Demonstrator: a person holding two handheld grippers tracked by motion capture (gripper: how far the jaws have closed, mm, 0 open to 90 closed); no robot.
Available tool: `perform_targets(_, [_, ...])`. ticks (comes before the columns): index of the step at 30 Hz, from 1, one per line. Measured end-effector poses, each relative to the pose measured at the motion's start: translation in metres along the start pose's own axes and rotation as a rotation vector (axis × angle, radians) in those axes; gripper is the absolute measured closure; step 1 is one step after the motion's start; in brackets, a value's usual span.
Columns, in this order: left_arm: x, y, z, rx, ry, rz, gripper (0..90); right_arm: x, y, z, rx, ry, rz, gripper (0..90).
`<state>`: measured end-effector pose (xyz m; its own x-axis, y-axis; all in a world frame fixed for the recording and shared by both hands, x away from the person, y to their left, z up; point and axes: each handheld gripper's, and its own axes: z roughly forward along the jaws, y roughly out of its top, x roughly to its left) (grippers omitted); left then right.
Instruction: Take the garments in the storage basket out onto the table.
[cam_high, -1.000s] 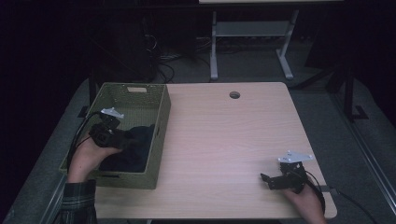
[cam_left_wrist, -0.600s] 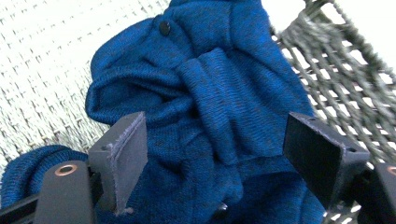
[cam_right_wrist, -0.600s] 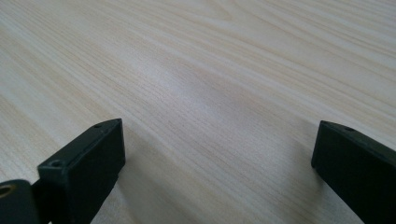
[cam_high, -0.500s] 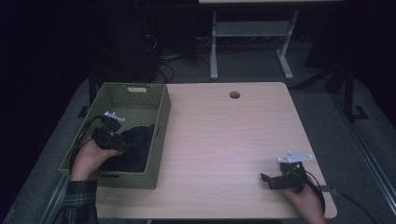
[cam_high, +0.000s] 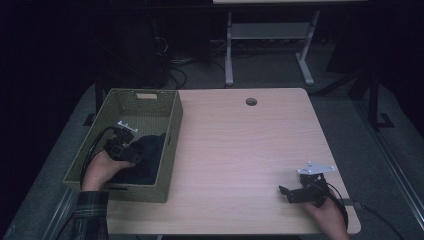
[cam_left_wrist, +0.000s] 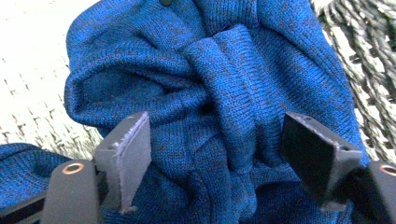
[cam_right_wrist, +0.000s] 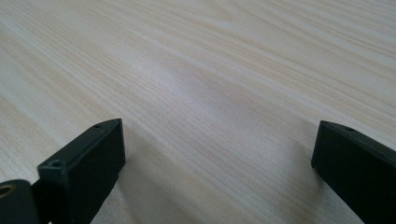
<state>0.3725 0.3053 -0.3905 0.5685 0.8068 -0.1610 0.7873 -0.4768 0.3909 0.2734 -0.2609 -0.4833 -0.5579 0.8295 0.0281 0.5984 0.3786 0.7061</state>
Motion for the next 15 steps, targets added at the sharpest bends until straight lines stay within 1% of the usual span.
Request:
perform_targets(4, [0.0015, 0.0004, 0.0028, 0.019, -0.011, 0.009, 37.1, 0.0, 0.0, 0.0, 0.0, 0.0, 0.0, 2.4])
perform_targets(5, [0.0013, 0.0004, 0.003, 0.019, -0.008, 0.013, 40.7, 0.0, 0.0, 0.0, 0.0, 0.0, 0.0, 2.4])
perform_targets(8, [0.0024, -0.0003, 0.0036, 0.018, -0.021, 0.015, 51.5, 0.0, 0.0, 0.0, 0.0, 0.0, 0.0, 2.4])
perform_targets(9, [0.003, -0.0005, 0.0034, 0.021, -0.022, 0.02, 56.9, 0.0, 0.0, 0.0, 0.0, 0.0, 0.0, 2.4])
perform_targets(12, [0.0037, -0.0006, 0.0033, 0.023, -0.029, 0.022, 64.4, 0.0, 0.0, 0.0, 0.0, 0.0, 0.0, 2.4])
perform_targets(14, [0.0035, -0.0001, 0.003, 0.019, -0.032, 0.015, 67.7, 0.0, 0.0, 0.0, 0.0, 0.0, 0.0, 2.4])
perform_targets(15, [0.0033, 0.0001, 0.0023, 0.019, -0.032, 0.019, 69.2, 0.0, 0.0, 0.0, 0.0, 0.0, 0.0, 2.4])
